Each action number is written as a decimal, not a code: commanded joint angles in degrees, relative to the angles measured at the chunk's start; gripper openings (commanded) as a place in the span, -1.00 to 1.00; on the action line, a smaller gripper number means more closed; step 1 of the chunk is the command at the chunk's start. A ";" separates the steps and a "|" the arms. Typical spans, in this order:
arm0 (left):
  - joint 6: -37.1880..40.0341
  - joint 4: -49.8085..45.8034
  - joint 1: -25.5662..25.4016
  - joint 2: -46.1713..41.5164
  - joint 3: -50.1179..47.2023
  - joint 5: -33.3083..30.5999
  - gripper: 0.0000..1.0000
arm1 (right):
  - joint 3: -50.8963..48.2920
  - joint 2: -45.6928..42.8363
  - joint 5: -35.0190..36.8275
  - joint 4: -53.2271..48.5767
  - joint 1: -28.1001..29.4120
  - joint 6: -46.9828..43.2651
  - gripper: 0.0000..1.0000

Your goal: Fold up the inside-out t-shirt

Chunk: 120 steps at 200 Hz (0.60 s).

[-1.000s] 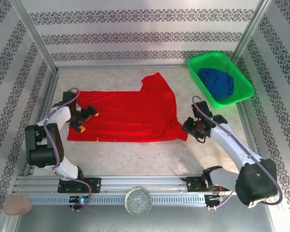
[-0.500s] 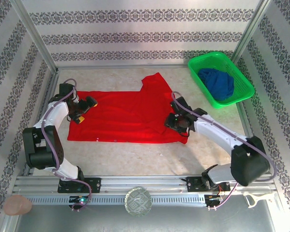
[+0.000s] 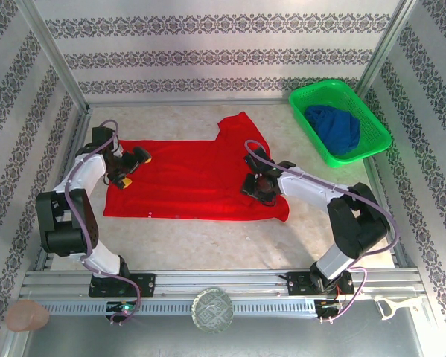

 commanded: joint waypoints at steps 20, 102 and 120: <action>0.60 -0.80 0.51 1.00 2.52 1.53 0.99 | -2.26 -4.43 5.58 -2.89 1.30 3.67 -0.18; 0.27 -0.35 0.52 1.35 2.47 2.12 0.99 | 2.24 2.67 3.84 -1.94 0.82 1.60 -0.28; -0.01 -0.12 0.55 1.38 2.50 2.36 0.99 | 3.39 3.36 3.54 -2.16 0.86 1.12 -0.61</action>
